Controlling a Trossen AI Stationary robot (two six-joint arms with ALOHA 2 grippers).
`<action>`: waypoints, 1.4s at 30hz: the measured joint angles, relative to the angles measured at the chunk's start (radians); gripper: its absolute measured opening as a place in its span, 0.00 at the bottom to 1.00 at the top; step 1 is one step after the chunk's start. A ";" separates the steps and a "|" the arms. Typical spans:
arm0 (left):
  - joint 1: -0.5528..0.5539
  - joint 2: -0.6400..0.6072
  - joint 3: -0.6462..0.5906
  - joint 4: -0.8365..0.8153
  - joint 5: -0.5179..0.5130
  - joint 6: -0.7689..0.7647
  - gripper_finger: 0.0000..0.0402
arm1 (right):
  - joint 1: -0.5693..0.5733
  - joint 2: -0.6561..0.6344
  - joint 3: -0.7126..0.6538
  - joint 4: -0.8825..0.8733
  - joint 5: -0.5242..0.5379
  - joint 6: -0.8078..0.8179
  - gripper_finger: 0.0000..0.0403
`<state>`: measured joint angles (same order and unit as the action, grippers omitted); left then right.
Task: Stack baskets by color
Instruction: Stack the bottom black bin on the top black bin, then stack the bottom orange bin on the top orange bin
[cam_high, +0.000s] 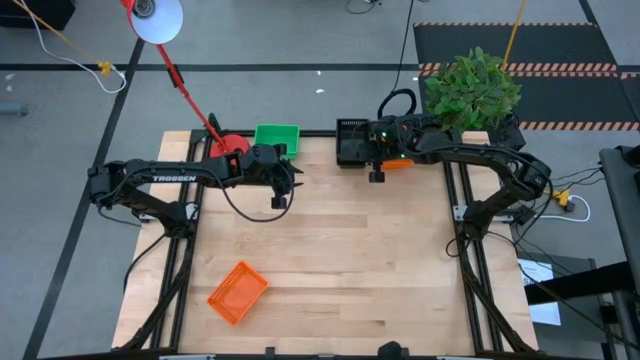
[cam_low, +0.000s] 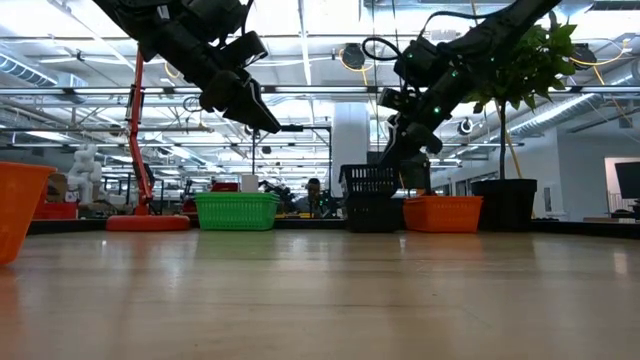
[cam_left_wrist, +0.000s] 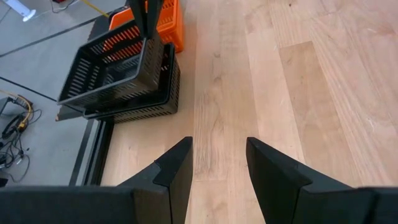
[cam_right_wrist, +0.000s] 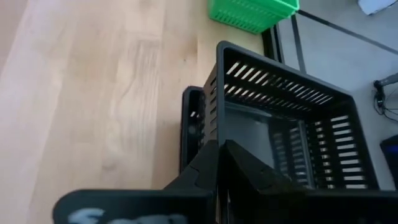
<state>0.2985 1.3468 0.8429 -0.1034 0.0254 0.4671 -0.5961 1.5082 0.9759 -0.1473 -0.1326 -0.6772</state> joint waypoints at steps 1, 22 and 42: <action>0.000 0.000 0.000 0.000 0.000 0.000 0.38 | -0.001 0.000 -0.010 0.015 0.000 -0.001 0.03; -0.016 0.000 0.000 0.000 0.002 -0.018 0.38 | 0.044 -0.058 -0.046 0.042 0.006 0.112 0.29; -0.420 0.000 0.000 -0.300 -0.126 -0.322 0.38 | 0.526 -0.259 -0.108 -0.214 0.016 0.615 0.31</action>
<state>-0.1212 1.3472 0.8433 -0.4033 -0.1005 0.1455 -0.0702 1.2493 0.8682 -0.3609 -0.1162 -0.0617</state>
